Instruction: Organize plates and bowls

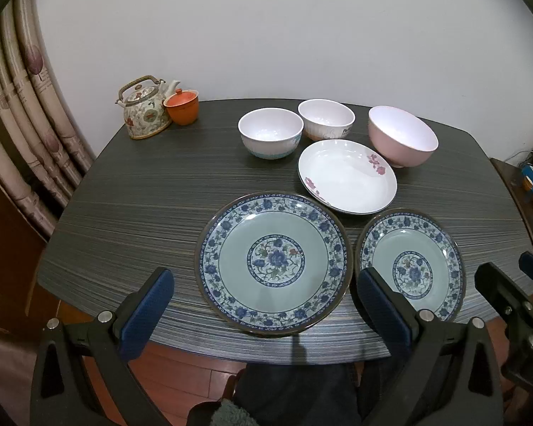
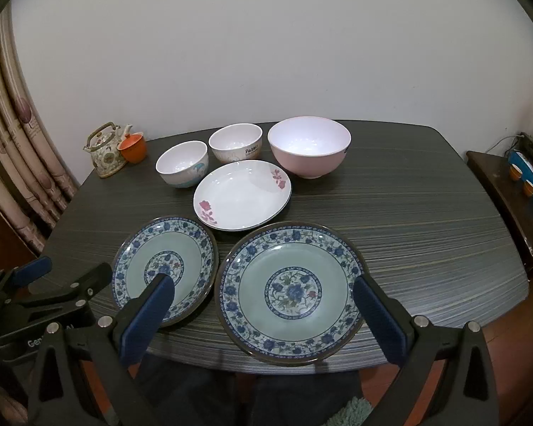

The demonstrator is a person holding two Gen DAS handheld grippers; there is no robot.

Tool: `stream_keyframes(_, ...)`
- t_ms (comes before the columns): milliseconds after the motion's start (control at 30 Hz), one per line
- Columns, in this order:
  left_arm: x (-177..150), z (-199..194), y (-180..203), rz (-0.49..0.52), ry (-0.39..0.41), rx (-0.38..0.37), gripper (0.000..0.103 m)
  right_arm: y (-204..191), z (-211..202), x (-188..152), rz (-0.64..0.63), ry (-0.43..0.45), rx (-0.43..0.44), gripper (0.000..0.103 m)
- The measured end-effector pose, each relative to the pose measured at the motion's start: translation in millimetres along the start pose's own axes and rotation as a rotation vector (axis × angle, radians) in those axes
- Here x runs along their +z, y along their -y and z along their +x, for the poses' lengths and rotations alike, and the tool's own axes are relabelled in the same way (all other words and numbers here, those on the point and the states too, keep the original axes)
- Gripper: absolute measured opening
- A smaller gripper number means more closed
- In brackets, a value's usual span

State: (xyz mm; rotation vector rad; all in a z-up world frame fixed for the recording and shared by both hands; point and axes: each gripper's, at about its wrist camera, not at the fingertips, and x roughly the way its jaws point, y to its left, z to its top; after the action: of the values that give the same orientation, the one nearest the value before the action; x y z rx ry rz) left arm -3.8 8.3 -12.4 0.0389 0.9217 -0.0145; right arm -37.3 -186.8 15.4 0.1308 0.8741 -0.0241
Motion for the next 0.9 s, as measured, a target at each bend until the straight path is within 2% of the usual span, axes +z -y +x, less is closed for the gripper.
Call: stream_keyframes(900, -2.0, 6.6, 1.3, -0.006, -0.035, -0.005, 0.102, -3.2, 0.7, -0.6, -0.014, -0.013, 0.033, 0.103)
